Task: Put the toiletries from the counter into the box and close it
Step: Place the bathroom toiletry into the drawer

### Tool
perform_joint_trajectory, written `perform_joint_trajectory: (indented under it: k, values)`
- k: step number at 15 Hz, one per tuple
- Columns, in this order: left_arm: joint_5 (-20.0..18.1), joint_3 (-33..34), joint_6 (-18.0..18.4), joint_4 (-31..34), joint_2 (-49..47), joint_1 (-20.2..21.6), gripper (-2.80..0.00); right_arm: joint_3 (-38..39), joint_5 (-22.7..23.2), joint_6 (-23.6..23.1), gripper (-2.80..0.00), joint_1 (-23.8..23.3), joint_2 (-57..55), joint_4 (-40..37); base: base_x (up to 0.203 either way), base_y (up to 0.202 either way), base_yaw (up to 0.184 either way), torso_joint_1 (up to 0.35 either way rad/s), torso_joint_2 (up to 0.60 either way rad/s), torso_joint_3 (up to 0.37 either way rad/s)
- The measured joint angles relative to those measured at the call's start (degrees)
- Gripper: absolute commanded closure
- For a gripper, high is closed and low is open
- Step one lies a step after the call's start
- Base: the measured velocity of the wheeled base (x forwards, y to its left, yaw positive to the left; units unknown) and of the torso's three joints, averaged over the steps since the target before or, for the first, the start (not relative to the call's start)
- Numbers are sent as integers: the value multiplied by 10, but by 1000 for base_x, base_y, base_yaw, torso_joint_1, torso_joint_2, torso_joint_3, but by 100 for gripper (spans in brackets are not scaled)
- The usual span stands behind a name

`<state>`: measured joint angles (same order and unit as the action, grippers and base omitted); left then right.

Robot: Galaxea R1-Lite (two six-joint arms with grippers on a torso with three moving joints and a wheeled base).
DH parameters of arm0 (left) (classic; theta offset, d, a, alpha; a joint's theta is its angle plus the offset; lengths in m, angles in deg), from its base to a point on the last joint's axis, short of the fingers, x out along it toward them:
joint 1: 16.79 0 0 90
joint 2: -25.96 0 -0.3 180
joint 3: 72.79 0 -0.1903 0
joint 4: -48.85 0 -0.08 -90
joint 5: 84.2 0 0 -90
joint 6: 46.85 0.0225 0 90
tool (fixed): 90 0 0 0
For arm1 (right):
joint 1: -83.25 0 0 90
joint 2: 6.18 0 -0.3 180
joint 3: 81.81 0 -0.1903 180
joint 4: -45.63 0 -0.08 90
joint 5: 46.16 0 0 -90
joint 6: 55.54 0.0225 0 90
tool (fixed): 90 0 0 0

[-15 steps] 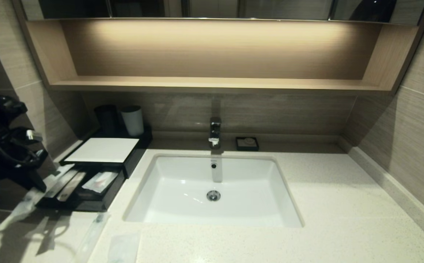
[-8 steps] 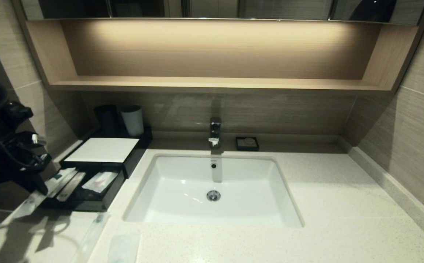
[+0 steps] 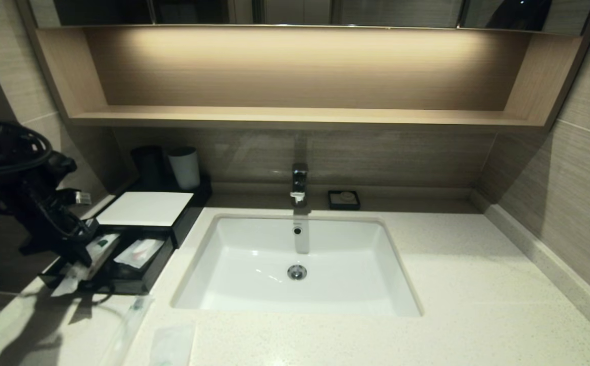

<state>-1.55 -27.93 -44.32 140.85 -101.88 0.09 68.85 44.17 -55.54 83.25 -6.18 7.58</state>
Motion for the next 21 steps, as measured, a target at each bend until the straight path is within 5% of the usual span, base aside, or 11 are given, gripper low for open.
perform_joint_trajectory:
  k: [7, 21]
  values:
    - [-7, 0, -18, -146, -33, -17, 0, 0, 0, 0, 0, 0, 0, 0, 0, 0, 0, 0, 0, 0]
    - [-1, 5, -11, -154, -50, -2, 0, 0, 0, 0, 0, 0, 0, 0, 0, 0, 0, 0, 0, 0]
